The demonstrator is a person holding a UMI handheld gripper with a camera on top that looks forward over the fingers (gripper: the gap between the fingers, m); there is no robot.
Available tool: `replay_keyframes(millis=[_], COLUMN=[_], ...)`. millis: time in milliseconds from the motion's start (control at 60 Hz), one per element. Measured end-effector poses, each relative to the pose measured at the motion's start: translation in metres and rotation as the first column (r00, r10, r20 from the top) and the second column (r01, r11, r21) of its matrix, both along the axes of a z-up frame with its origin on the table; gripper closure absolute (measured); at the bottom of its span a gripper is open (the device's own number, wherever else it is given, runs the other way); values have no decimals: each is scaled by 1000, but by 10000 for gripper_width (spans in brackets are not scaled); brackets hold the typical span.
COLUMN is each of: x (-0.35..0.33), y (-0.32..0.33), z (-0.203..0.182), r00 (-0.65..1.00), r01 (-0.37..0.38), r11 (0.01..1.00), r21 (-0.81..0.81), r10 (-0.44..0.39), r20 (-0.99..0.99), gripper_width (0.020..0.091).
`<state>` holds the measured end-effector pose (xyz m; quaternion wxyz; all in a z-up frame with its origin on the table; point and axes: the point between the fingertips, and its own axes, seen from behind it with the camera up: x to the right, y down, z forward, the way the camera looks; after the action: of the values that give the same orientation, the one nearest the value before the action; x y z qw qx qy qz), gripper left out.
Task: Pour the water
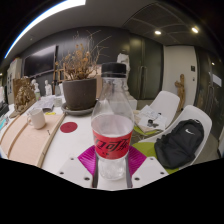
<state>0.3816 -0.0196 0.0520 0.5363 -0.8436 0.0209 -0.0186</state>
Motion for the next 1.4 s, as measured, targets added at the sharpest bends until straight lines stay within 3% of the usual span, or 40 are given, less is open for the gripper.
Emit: replay_keyframes(millis=[133, 317, 583, 817, 967, 1083, 1200, 1400], x=[3, -2, -28, -78, -128, -169, -194, -213], y=[1, 1, 39, 105, 151, 189, 216, 244], z=[0, 12, 95, 186, 221, 215, 189, 145], r00=[1000, 995, 942, 742, 482, 216, -2, -281], r01=[21, 51, 84, 23, -102, -223, -295, -316], r11=[1000, 998, 996, 995, 990, 974, 955, 938], r21=[-12, -31, 29, 95, 97, 43, -37, -140], r10=[-21, -48, -89, -80, -36, 6, 38, 48], r20=[5, 86, 324, 665, 875, 976, 999, 959], gripper_width=[834, 835, 836, 837, 836, 835, 834, 834])
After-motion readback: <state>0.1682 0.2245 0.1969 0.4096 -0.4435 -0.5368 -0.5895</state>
